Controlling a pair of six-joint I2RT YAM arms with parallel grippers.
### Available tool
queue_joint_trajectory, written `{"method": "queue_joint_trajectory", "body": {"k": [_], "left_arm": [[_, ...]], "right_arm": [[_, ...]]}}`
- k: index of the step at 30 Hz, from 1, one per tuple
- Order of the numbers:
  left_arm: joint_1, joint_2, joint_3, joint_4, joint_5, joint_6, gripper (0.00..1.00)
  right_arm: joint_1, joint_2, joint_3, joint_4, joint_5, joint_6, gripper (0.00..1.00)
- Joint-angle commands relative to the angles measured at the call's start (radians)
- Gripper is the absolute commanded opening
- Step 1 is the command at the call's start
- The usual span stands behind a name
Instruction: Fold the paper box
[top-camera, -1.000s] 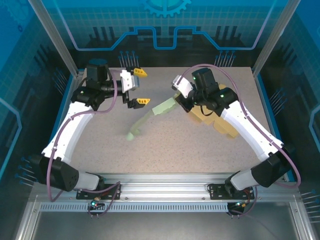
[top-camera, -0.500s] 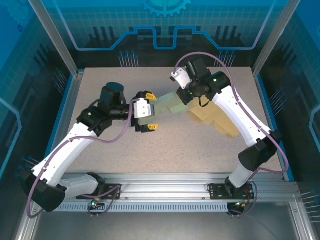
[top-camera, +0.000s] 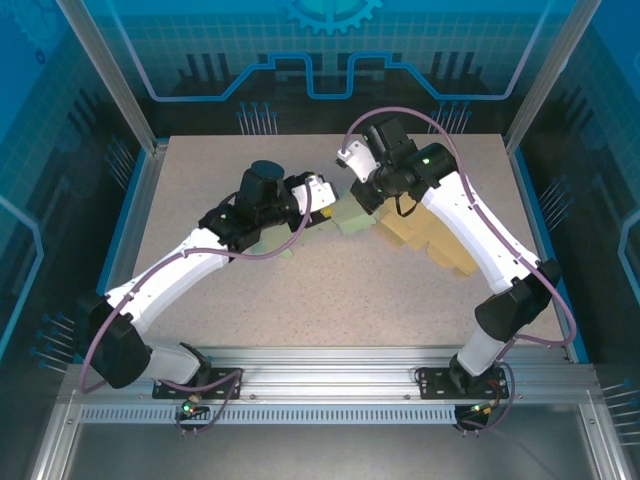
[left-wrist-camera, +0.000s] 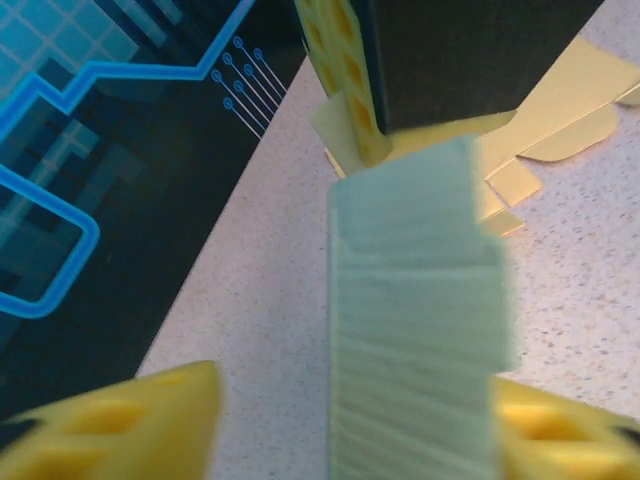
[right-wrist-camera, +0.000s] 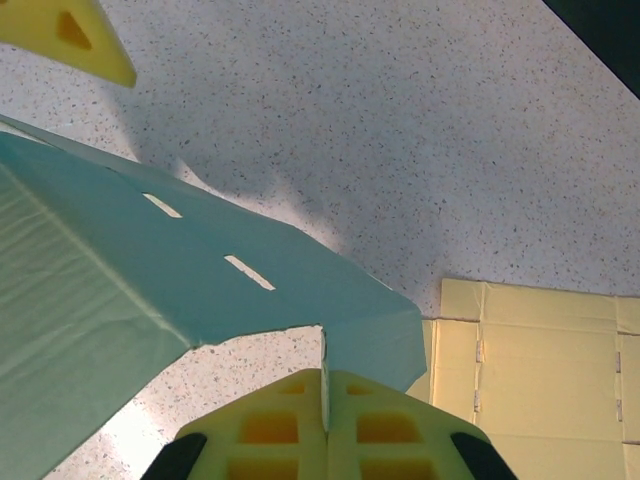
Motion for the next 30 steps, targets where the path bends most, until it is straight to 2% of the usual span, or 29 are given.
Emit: {"method": "queue_joint_trajectory", "body": {"k": [1, 3, 6, 9, 10, 13, 16, 20, 23, 30], "left_arm": [[-0.008, 0.006, 0.023, 0.054, -0.034, 0.003, 0.18], [-0.008, -0.001, 0.016, 0.067, -0.046, 0.009, 0.0], [-0.003, -0.014, 0.004, 0.086, -0.046, 0.015, 0.0], [0.032, -0.031, 0.002, 0.098, 0.018, -0.04, 0.0], [0.063, -0.04, 0.001, 0.107, 0.069, -0.083, 0.0], [0.185, -0.073, -0.011, 0.151, 0.246, -0.237, 0.0], [0.288, -0.107, -0.041, 0.213, 0.389, -0.356, 0.0], [0.354, -0.151, -0.105, 0.33, 0.464, -0.45, 0.0], [0.4, -0.173, -0.146, 0.444, 0.503, -0.574, 0.0], [0.487, -0.209, -0.288, 0.807, 0.531, -0.88, 0.0]], "right_arm": [[0.013, 0.009, 0.038, -0.023, 0.001, -0.006, 0.0], [0.012, 0.008, 0.039, -0.019, 0.003, -0.011, 0.0], [-0.001, -0.003, 0.038, -0.003, -0.014, -0.016, 0.02], [-0.032, -0.02, 0.033, 0.015, -0.058, -0.017, 0.21], [-0.045, -0.029, 0.03, 0.024, -0.069, -0.013, 0.36], [-0.099, -0.07, 0.006, 0.058, -0.147, -0.001, 0.59], [-0.187, -0.141, -0.073, 0.149, -0.311, 0.031, 0.77], [-0.329, -0.259, -0.27, 0.361, -0.564, 0.094, 0.99], [-0.395, -0.349, -0.457, 0.569, -0.673, 0.141, 1.0], [-0.435, -0.466, -0.744, 0.851, -0.621, 0.24, 1.0]]}}
